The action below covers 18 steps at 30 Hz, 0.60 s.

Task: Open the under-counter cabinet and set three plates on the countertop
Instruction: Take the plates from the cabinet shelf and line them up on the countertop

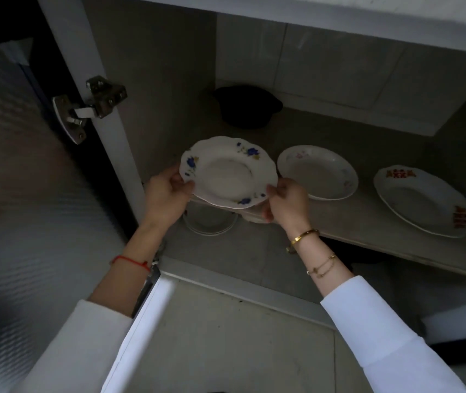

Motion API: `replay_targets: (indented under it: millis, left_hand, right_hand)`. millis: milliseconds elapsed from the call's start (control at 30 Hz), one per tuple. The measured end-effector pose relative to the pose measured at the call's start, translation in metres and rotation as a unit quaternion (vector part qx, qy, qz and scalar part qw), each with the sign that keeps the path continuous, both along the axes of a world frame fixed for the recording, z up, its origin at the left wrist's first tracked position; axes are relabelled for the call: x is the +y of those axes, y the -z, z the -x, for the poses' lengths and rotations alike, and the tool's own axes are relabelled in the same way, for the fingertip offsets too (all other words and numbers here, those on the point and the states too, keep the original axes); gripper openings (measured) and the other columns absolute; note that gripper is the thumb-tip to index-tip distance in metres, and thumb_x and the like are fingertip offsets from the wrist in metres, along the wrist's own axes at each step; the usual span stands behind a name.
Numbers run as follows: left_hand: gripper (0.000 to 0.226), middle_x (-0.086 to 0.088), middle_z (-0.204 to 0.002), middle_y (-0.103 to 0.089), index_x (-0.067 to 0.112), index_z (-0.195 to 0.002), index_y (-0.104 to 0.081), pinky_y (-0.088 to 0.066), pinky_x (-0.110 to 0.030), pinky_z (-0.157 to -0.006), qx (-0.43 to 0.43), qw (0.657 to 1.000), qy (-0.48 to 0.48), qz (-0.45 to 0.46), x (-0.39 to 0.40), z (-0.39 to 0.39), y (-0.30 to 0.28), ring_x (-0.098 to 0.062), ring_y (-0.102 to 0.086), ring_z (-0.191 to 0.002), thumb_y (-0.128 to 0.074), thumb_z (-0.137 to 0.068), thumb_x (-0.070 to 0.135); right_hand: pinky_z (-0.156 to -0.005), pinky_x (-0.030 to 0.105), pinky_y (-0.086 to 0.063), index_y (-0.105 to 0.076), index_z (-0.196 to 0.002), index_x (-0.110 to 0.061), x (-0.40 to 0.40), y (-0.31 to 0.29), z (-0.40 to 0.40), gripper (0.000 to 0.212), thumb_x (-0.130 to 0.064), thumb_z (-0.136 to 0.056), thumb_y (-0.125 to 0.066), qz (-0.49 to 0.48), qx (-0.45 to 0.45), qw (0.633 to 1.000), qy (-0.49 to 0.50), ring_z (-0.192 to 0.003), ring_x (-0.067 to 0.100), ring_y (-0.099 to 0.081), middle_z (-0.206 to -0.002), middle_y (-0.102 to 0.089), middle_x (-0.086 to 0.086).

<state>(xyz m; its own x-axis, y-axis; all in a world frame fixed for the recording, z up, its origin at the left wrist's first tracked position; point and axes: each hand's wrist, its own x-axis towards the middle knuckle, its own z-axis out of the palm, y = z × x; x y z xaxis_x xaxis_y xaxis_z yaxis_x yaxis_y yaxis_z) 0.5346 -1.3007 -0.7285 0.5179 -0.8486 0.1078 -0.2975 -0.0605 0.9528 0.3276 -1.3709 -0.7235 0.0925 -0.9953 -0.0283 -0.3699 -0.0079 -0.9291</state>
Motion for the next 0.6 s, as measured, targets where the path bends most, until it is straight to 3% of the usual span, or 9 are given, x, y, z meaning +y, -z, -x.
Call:
replay_targets:
  millis: [67, 133, 300, 400, 600]
  left_hand:
    - [0.038, 0.012, -0.081, -0.066, 0.03, -0.111, -0.059, -0.05, -0.011, -0.057, 0.006, 1.0, 0.012, 0.019, 0.016, 0.007, -0.002, 0.008, -0.059, -0.056, -0.057, -0.087, 0.0]
    - [0.039, 0.015, -0.076, -0.064, 0.033, -0.106, -0.059, -0.049, -0.01, -0.054, 0.004, 0.999, 0.013, 0.03, 0.032, 0.013, -0.003, 0.008, -0.059, -0.054, -0.058, -0.087, -0.001]
    - [0.038, 0.008, -0.073, -0.063, 0.035, -0.102, -0.06, -0.053, -0.032, -0.069, 0.014, 0.999, 0.008, 0.032, 0.07, 0.029, -0.001, -0.005, -0.059, -0.061, -0.061, -0.085, 0.001]
    - [0.033, 0.005, -0.075, -0.064, 0.026, -0.107, -0.062, -0.054, -0.033, -0.071, 0.024, 0.999, 0.01, 0.031, 0.089, 0.038, -0.004, -0.004, -0.06, -0.062, -0.061, -0.086, 0.002]
    - [0.039, -0.002, -0.087, -0.068, 0.027, -0.12, -0.062, -0.056, -0.034, -0.074, 0.04, 0.999, 0.008, 0.022, 0.124, 0.053, -0.002, -0.012, -0.062, -0.068, -0.063, -0.085, 0.007]
  right_hand:
    - [-0.036, 0.026, -0.046, -0.054, -0.074, -0.013, 0.016, -0.001, 0.007, 0.022, -0.013, -0.096, -0.05, -0.013, -0.015, 1.0, -0.001, -0.035, 0.017, -0.053, -0.048, -0.058, 0.007]
    - [-0.035, 0.024, -0.045, -0.057, -0.09, -0.009, 0.032, -0.003, 0.014, 0.011, -0.013, -0.096, -0.049, -0.017, -0.024, 1.0, -0.005, -0.034, 0.014, -0.054, -0.051, -0.058, 0.008]
    - [-0.034, 0.024, -0.043, -0.056, -0.098, -0.006, 0.073, -0.008, 0.033, 0.008, -0.013, -0.096, -0.051, -0.026, -0.058, 0.998, 0.009, -0.036, 0.015, -0.055, -0.058, -0.061, 0.011]
    - [-0.036, 0.024, -0.044, -0.054, -0.102, -0.012, 0.098, -0.014, 0.044, 0.007, -0.014, -0.095, -0.053, -0.019, -0.056, 0.998, 0.009, -0.039, 0.016, -0.057, -0.063, -0.066, 0.012]
    - [-0.039, 0.026, -0.048, -0.054, -0.107, -0.017, 0.136, -0.018, 0.063, 0.013, -0.017, -0.094, -0.054, 0.0, -0.043, 0.999, 0.019, -0.042, 0.017, -0.059, -0.064, -0.071, 0.01]
